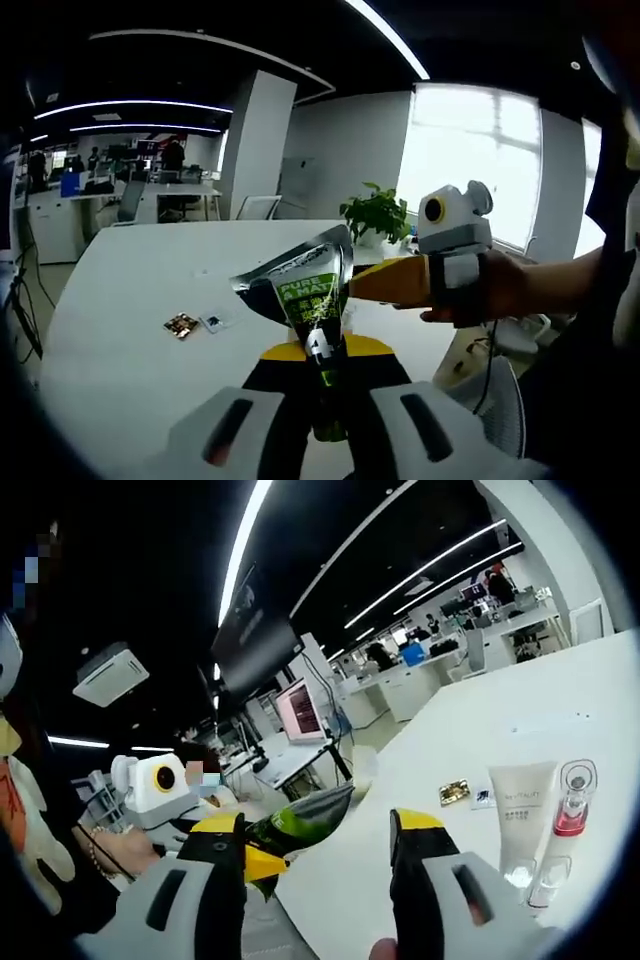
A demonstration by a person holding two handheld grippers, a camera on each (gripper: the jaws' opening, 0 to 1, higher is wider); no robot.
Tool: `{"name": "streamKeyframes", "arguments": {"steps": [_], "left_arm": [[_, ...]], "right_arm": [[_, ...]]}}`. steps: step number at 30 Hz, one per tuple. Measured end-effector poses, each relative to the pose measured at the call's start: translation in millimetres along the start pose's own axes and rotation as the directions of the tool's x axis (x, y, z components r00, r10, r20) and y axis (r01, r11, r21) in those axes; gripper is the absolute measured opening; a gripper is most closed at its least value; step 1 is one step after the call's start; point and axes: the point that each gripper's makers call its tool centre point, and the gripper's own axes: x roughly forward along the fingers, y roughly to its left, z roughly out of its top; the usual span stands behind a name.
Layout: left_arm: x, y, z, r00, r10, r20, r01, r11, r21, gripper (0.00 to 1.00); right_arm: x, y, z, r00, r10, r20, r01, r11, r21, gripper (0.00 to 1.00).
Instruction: Arrange the skincare products in the storage area until every visible bottle or jar stands upright without overlapping.
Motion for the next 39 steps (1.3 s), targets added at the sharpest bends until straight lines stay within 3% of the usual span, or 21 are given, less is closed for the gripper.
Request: {"name": "streamKeyframes", "arguments": {"steps": [3,6,12,20,22,27,31,36,39], "left_arm": [[0.4,-2.3,1.3,1.0,0.001,0.009,-0.002,1.0,0.009,0.06],[1.5,-4.3,0.3,1.0,0.003,0.008,-0.003,1.0,0.004,0.06],[1.0,-8.1,3.0,1.0,-0.011,0.028,0.011,1.0,-0.02,0.1],[2.9,-17.4,0.3,0.999,-0.033,0.026,0.034,0.999,-0.039,0.28],[3.0,-19.0,-2.1,0.999,-0.035,0.016,0.035,0.999,-0.028,0.29],[3.1,-18.7,-4.9,1.0,-0.03,0.008,0.03,0.999,-0.025,0.34],[3.0,-13.0,-5.9,1.0,-0.005,0.012,0.006,1.0,-0.022,0.43],[1.2,-10.6,-4.7,1.0,-0.016,0.024,0.018,0.999,-0.052,0.51],[0.6,-11.7,-3.6,0.999,-0.027,0.029,0.03,0.997,-0.074,0.49]], "right_arm": [[-0.9,-2.8,5.1,0.999,-0.002,0.033,0.0,0.999,0.049,0.45],[-2.7,-0.9,6.5,0.999,0.012,0.045,-0.016,0.997,0.074,0.26],[-6.2,6.1,11.2,0.997,0.017,0.079,-0.024,0.995,0.092,0.19],[-9.7,14.1,17.6,0.99,0.06,0.125,-0.083,0.978,0.192,0.06],[-10.5,18.6,18.4,0.988,0.09,0.129,-0.117,0.968,0.221,0.04],[-11.9,22.9,17.2,0.987,0.107,0.119,-0.129,0.972,0.198,0.02],[-16.2,22.4,17.0,0.989,0.093,0.118,-0.114,0.977,0.181,0.01],[-23.6,22.0,18.3,0.989,0.098,0.115,-0.117,0.979,0.167,0.01],[-26.4,18.0,18.5,0.99,0.095,0.108,-0.111,0.982,0.156,0.01]]}}
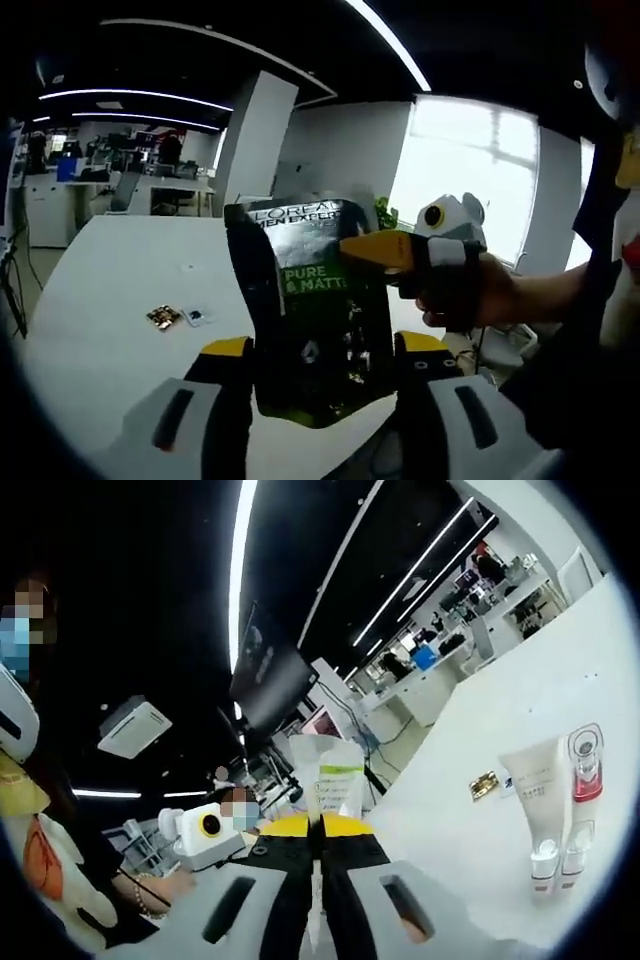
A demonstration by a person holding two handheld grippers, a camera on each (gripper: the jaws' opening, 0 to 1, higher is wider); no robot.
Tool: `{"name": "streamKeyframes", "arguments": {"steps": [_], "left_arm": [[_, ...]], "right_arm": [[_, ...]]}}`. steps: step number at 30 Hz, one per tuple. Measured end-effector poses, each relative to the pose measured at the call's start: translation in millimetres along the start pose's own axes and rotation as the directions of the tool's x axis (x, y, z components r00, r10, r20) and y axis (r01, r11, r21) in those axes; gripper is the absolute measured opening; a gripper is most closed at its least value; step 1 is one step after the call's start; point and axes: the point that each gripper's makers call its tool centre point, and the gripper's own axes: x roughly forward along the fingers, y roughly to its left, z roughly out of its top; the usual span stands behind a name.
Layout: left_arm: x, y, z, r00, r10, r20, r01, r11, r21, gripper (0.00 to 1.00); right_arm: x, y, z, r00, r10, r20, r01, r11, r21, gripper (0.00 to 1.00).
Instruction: Arrange the skincare products in the storage area until every visible bottle or jar stands upright without overlapping.
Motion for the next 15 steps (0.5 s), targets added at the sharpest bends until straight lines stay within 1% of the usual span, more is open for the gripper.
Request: {"name": "streamKeyframes", "arguments": {"steps": [1,2,3,4,5,6,8,9,10,11,12,13,14,15], "left_arm": [[-1.4,-0.2,1.6,1.0,-0.012,0.006,0.012,1.0,-0.014,0.47],[-1.8,-1.5,2.3,1.0,-0.025,0.008,0.026,0.999,-0.024,0.48],[-2.2,-1.3,2.5,0.999,-0.034,0.009,0.034,0.999,-0.032,0.5],[-2.1,-1.8,2.4,0.999,-0.04,0.009,0.04,0.999,-0.037,0.54],[-1.7,-3.9,0.9,0.998,-0.064,0.004,0.064,0.996,-0.061,0.57],[-1.7,-2.9,0.5,0.998,-0.069,0.006,0.069,0.994,-0.08,0.6],[-2.3,-0.9,2.6,0.996,-0.089,0.025,0.091,0.988,-0.125,0.61],[-3.0,2.1,4.6,0.996,-0.083,0.037,0.087,0.987,-0.136,0.61],[-3.7,2.7,9.9,0.993,-0.095,0.072,0.107,0.976,-0.189,0.62],[-4.7,3.0,14.2,0.989,-0.107,0.099,0.128,0.965,-0.23,0.63],[-6.5,1.0,20.8,0.98,-0.141,0.143,0.178,0.941,-0.29,0.63],[-8.4,-4.2,26.5,0.967,-0.181,0.18,0.233,0.913,-0.334,0.63],[-10.4,-9.3,31.3,0.952,-0.224,0.208,0.289,0.881,-0.374,0.63],[-13.0,-15.8,37.9,0.93,-0.273,0.246,0.355,0.843,-0.403,0.62]], "right_arm": [[-2.4,-3.7,0.9,1.0,-0.014,-0.002,0.013,1.0,-0.018,0.01],[-3.8,-3.7,1.5,1.0,-0.009,-0.003,0.009,1.0,-0.022,0.01],[-6.2,-3.2,3.0,1.0,0.004,-0.007,-0.004,1.0,-0.018,0.01],[-7.8,-1.8,4.6,1.0,0.017,-0.005,-0.017,1.0,-0.006,0.01],[-9.0,1.3,6.4,0.999,0.04,-0.002,-0.04,0.999,-0.002,0.01],[-11.4,3.3,9.2,0.998,0.058,-0.002,-0.058,0.998,0.006,0.01],[-13.8,10.4,12.5,0.995,0.102,-0.004,-0.102,0.995,0.002,0.01],[-14.9,12.9,14.6,0.994,0.113,-0.001,-0.113,0.994,0.002,0.01],[-16.8,20.3,19.3,0.987,0.16,0.006,-0.159,0.987,-0.027,0.01],[-19.0,24.9,23.7,0.983,0.185,0.015,-0.184,0.983,-0.021,0.01],[-20.3,30.8,26.0,0.976,0.215,0.022,-0.215,0.977,-0.008,0.01],[-21.9,35.9,28.5,0.969,0.245,0.028,-0.245,0.97,0.0,0.01],[-23.3,39.7,30.2,0.964,0.265,0.029,-0.266,0.964,0.011,0.01],[-24.5,46.1,32.0,0.955,0.296,0.035,-0.297,0.954,0.028,0.01]]}}
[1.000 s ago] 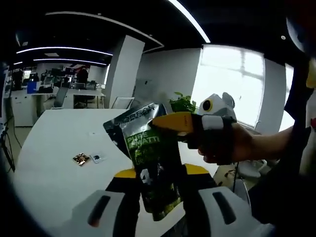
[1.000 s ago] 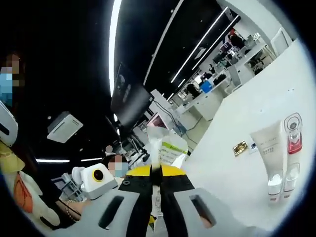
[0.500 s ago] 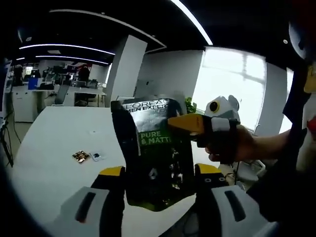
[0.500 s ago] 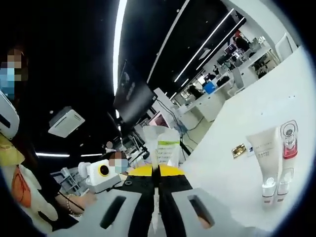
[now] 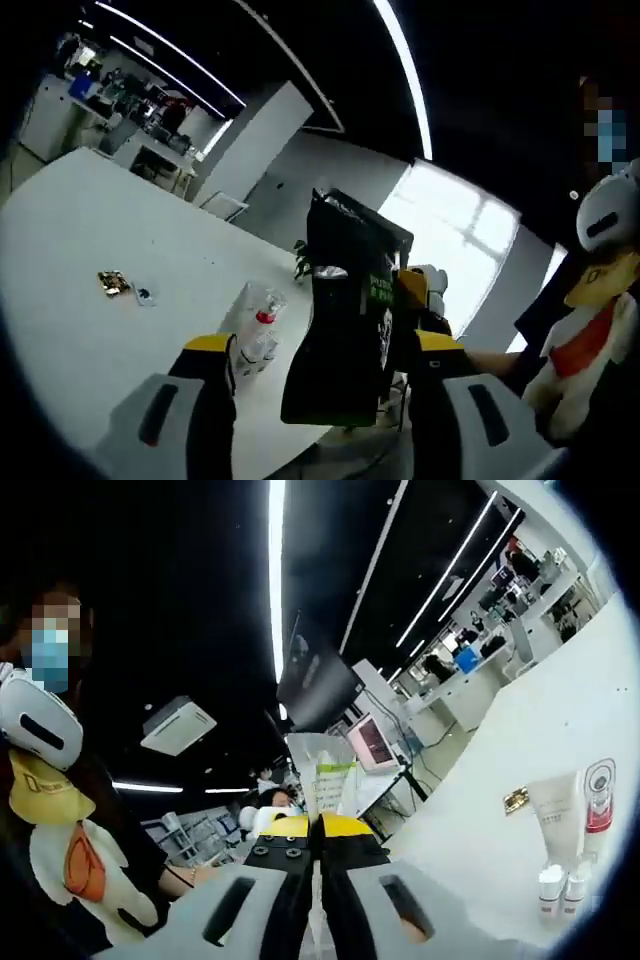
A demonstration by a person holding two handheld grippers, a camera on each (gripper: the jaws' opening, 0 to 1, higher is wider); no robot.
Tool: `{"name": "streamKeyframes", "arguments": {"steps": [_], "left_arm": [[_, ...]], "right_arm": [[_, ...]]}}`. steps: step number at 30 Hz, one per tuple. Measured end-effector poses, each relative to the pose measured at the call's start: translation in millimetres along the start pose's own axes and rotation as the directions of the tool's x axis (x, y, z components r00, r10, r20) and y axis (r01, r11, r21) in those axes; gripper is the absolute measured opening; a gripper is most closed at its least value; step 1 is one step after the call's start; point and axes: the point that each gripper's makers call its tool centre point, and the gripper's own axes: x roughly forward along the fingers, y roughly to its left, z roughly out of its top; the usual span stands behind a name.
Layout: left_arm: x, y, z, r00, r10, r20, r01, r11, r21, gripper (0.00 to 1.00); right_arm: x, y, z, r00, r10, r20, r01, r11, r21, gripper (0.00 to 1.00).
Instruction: Arrange the skincare products in the storage area until every visible bottle or jar stands upright without overlapping.
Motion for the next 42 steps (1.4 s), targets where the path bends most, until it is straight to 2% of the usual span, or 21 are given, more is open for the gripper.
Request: {"name": "streamKeyframes", "arguments": {"steps": [2,5,7,9,13,16,17,19,25,26,27,28,29,30,31,32,33,35,37,40,42], "left_arm": [[2.0,-13.9,-0.9,0.996,-0.088,-0.02,0.087,0.996,-0.033,0.58],[6.0,-24.1,-8.3,0.987,-0.14,-0.075,0.137,0.99,-0.039,0.48],[10.0,-24.3,-10.0,0.988,-0.129,-0.086,0.128,0.992,-0.018,0.4],[10.9,-24.0,-13.2,0.987,-0.124,-0.102,0.123,0.992,-0.017,0.26],[10.4,-19.3,-11.8,0.991,-0.1,-0.09,0.099,0.995,-0.022,0.21],[7.0,-11.0,-10.5,0.995,-0.064,-0.076,0.061,0.997,-0.037,0.12],[5.7,-9.5,-10.6,0.996,-0.059,-0.073,0.055,0.997,-0.049,0.08],[4.9,-8.8,-12.5,0.996,-0.053,-0.078,0.049,0.997,-0.06,0.04],[3.7,-12.3,-16.4,0.996,-0.041,-0.081,0.033,0.994,-0.104,0.0],[4.2,-12.1,-13.1,0.998,-0.026,-0.06,0.016,0.988,-0.153,0.0],[4.0,-10.2,-10.6,0.999,-0.011,-0.046,0.004,0.988,-0.155,0.0],[3.1,-14.2,-8.0,0.999,-0.023,-0.035,0.017,0.989,-0.147,0.0],[2.8,-16.0,-4.9,1.0,-0.022,-0.022,0.019,0.99,-0.139,0.0],[2.8,-19.8,0.0,0.999,-0.033,-0.005,0.032,0.989,-0.142,0.0],[3.6,-25.3,4.7,0.998,-0.055,0.01,0.056,0.989,-0.141,0.0],[4.0,-27.6,8.3,0.998,-0.06,0.02,0.062,0.988,-0.139,0.0],[5.0,-30.3,14.7,0.997,-0.067,0.043,0.072,0.987,-0.141,0.0],[5.0,-37.9,31.3,0.989,-0.104,0.101,0.12,0.979,-0.164,0.0],[4.1,-37.6,43.5,0.985,-0.1,0.142,0.125,0.976,-0.179,0.0],[1.7,-39.1,52.7,0.981,-0.124,0.149,0.15,0.972,-0.179,0.0],[-0.4,-38.0,55.2,0.981,-0.13,0.147,0.156,0.971,-0.181,0.0]], "right_arm": [[0.4,4.1,0.2,1.0,0.026,-0.004,-0.026,0.999,0.02,0.01],[0.7,4.2,-1.3,0.999,0.035,-0.007,-0.035,0.998,0.043,0.01],[0.3,2.6,-3.4,1.0,0.025,-0.01,-0.025,0.999,0.044,0.01],[-1.5,-1.6,-6.1,1.0,0.008,-0.019,-0.007,0.999,0.051,0.01],[-8.2,-14.9,-6.3,0.998,-0.059,-0.022,0.06,0.997,0.046,0.01],[-12.1,-24.0,-8.9,0.993,-0.109,-0.044,0.11,0.994,0.022,0.01],[-14.0,-30.0,-10.9,0.988,-0.146,-0.057,0.147,0.989,0.003,0.01],[-13.5,-33.1,-12.7,0.984,-0.164,-0.065,0.165,0.986,0.0,0.01],[-10.6,-42.8,-15.9,0.965,-0.24,-0.101,0.236,0.97,-0.049,0.01],[-9.9,-43.3,-15.6,0.965,-0.244,-0.1,0.239,0.969,-0.056,0.01],[-8.9,-44.0,-14.6,0.965,-0.244,-0.094,0.24,0.969,-0.056,0.01],[-6.4,-43.3,-9.9,0.97,-0.235,-0.063,0.233,0.972,-0.04,0.01],[-2.9,-37.6,-2.1,0.981,-0.195,-0.007,0.195,0.98,-0.038,0.02],[-1.5,-34.4,4.2,0.984,-0.175,0.04,0.176,0.984,-0.022,0.03],[-0.1,-25.9,12.3,0.985,-0.133,0.112,0.129,0.991,0.041,0.06],[1.8,-16.6,13.7,0.988,-0.083,0.132,0.074,0.995,0.071,0.17],[3.2,-12.4,10.5,0.99,-0.067,0.125,0.057,0.995,0.08,0.27],[8.4,-10.6,-4.9,0.994,-0.086,0.069,0.082,0.995,0.063,0.43],[10.2,-8.2,-13.4,0.996,-0.082,0.044,0.079,0.995,0.059,0.42],[15.4,-0.2,-25.4,0.997,-0.06,0.054,0.054,0.992,0.112,0.38],[17.6,1.4,-27.0,0.995,-0.058,0.078,0.047,0.989,0.138,0.28]]}}
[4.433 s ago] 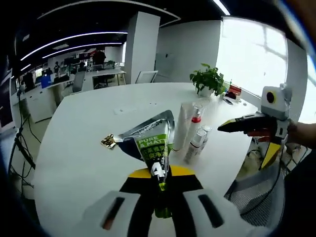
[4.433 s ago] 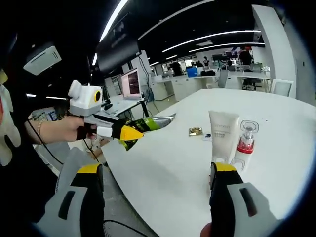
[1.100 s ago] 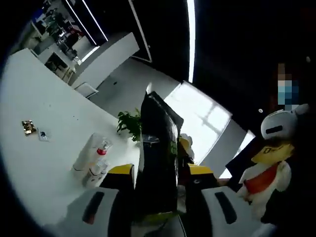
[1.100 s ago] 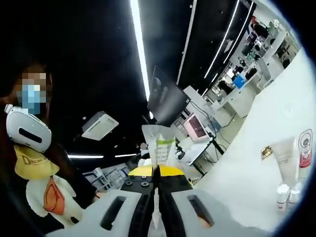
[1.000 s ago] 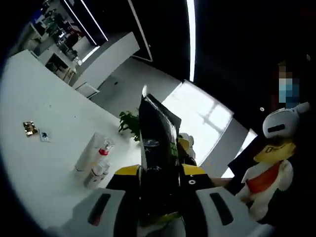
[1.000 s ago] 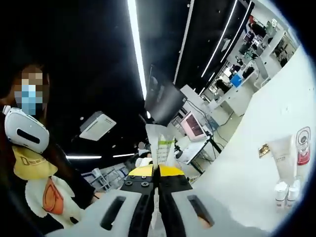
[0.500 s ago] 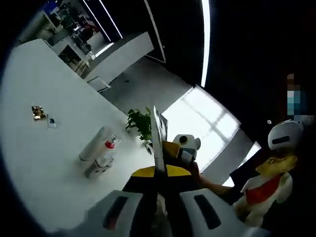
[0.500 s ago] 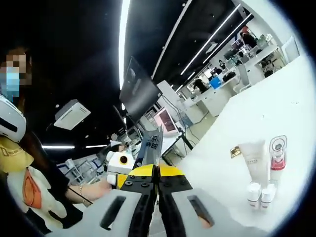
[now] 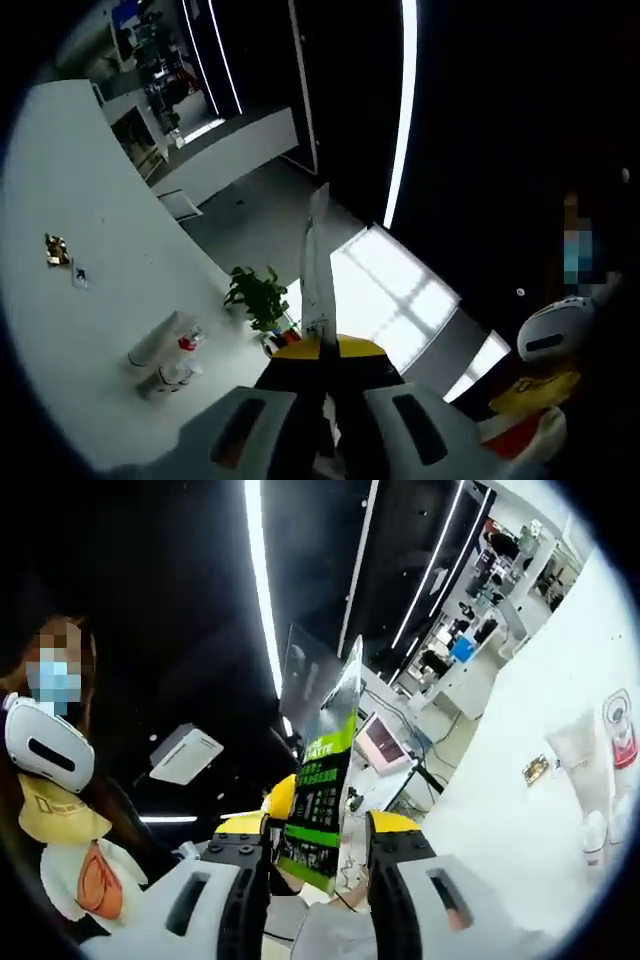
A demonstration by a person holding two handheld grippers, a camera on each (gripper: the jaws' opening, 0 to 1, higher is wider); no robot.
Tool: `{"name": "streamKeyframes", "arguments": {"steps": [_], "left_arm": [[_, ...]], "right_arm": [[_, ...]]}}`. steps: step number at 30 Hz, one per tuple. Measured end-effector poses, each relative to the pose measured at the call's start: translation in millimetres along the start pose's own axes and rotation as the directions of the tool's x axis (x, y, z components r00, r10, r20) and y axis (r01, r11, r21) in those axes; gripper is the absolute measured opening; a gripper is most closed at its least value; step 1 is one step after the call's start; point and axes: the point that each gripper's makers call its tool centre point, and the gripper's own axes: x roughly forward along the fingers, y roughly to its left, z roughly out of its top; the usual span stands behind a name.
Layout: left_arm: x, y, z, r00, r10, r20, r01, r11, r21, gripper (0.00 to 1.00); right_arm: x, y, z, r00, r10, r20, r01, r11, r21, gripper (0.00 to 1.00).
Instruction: Arrange the skincare products in the storage area until every visible bottle or jar stands upright without overlapping.
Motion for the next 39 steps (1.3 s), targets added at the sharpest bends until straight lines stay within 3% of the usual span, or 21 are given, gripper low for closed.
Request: {"name": "streamKeyframes", "arguments": {"steps": [2,5,8,11,12,13,14,15,16,18,19,20,22,26,29,31,32,39], "left_arm": [[-2.3,1.9,-0.7,1.0,0.009,-0.009,-0.009,1.0,0.01,0.0],[-6.8,9.1,-2.5,0.999,0.047,-0.019,-0.046,0.999,0.019,0.0],[-11.3,22.5,-7.1,0.991,0.124,-0.055,-0.121,0.991,0.062,0.0],[-10.4,31.5,-11.5,0.976,0.198,-0.094,-0.184,0.973,0.136,0.0],[-9.8,35.7,-12.0,0.967,0.231,-0.11,-0.212,0.964,0.162,0.0],[-9.6,42.2,-14.2,0.948,0.289,-0.134,-0.257,0.942,0.217,0.0],[-10.4,49.1,-15.4,0.928,0.342,-0.148,-0.292,0.914,0.282,0.0],[-10.9,57.1,-17.6,0.902,0.401,-0.16,-0.326,0.875,0.359,0.0],[-8.2,58.7,-16.7,0.899,0.412,-0.15,-0.32,0.85,0.418,0.0],[-2.3,53.9,-13.5,0.92,0.375,-0.117,-0.281,0.835,0.473,0.02],[-1.6,52.7,-13.4,0.925,0.363,-0.114,-0.286,0.861,0.421,0.04],[-0.2,50.8,-13.4,0.935,0.333,-0.12,-0.276,0.898,0.342,0.06],[-2.3,52.0,-14.7,0.94,0.313,-0.133,-0.259,0.912,0.317,0.14],[-8.3,54.8,-24.2,0.937,0.304,-0.17,-0.246,0.924,0.294,0.2],[-14.4,57.3,-20.4,0.944,0.294,-0.153,-0.254,0.938,0.238,0.14],[-18.9,59.6,-18.2,0.944,0.299,-0.139,-0.261,0.935,0.241,0.04],[-20.7,59.4,-17.7,0.947,0.293,-0.134,-0.258,0.938,0.23,0.02],[-28.0,68.3,-21.7,0.933,0.329,-0.147,-0.298,0.934,0.199,0.0]], "right_arm": [[0.6,-0.4,1.5,1.0,-0.013,0.02,0.013,1.0,-0.026,0.17],[-0.6,-7.2,7.4,0.996,-0.066,0.062,0.071,0.993,-0.089,0.09],[-1.5,-15.9,-0.4,0.988,-0.148,0.041,0.152,0.98,-0.132,0.06],[-2.7,-20.4,-4.2,0.979,-0.2,0.045,0.204,0.972,-0.118,0.03],[-4.9,-25.1,-5.5,0.967,-0.246,0.063,0.251,0.963,-0.099,0.03],[-5.7,-27.8,-6.5,0.962,-0.266,0.063,0.271,0.958,-0.094,0.02],[-9.8,-39.7,-11.4,0.939,-0.341,0.047,0.344,0.935,-0.089,0.02],[-9.5,-41.9,-13.4,0.931,-0.362,0.044,0.364,0.927,-0.092,0.02],[-8.7,-42.9,-14.4,0.926,-0.373,0.047,0.376,0.922,-0.096,0.01],[-9.3,-40.3,-8.9,0.931,-0.356,0.082,0.363,0.927,-0.093,0.01],[-9.6,-37.9,-5.5,0.934,-0.342,0.099,0.349,0.935,-0.058,0.01],[-9.9,-34.9,-2.6,0.938,-0.327,0.115,0.332,0.943,-0.028,0.01],[-10.0,-29.5,0.9,0.946,-0.296,0.133,0.302,0.953,-0.023,0.01],[-8.2,-26.7,-0.3,0.952,-0.279,0.127,0.282,0.959,-0.007,0.01],[-8.7,-29.2,-6.0,0.951,-0.286,0.118,0.288,0.958,-0.003,0.01],[-9.7,-32.2,-8.7,0.949,-0.295,0.114,0.296,0.955,0.008,0.01],[-10.8,-37.5,-12.7,0.941,-0.325,0.098,0.326,0.945,0.004,0.01],[-9.3,-50.5,-21.2,0.926,-0.373,0.066,0.374,0.927,-0.007,0.01]]}}
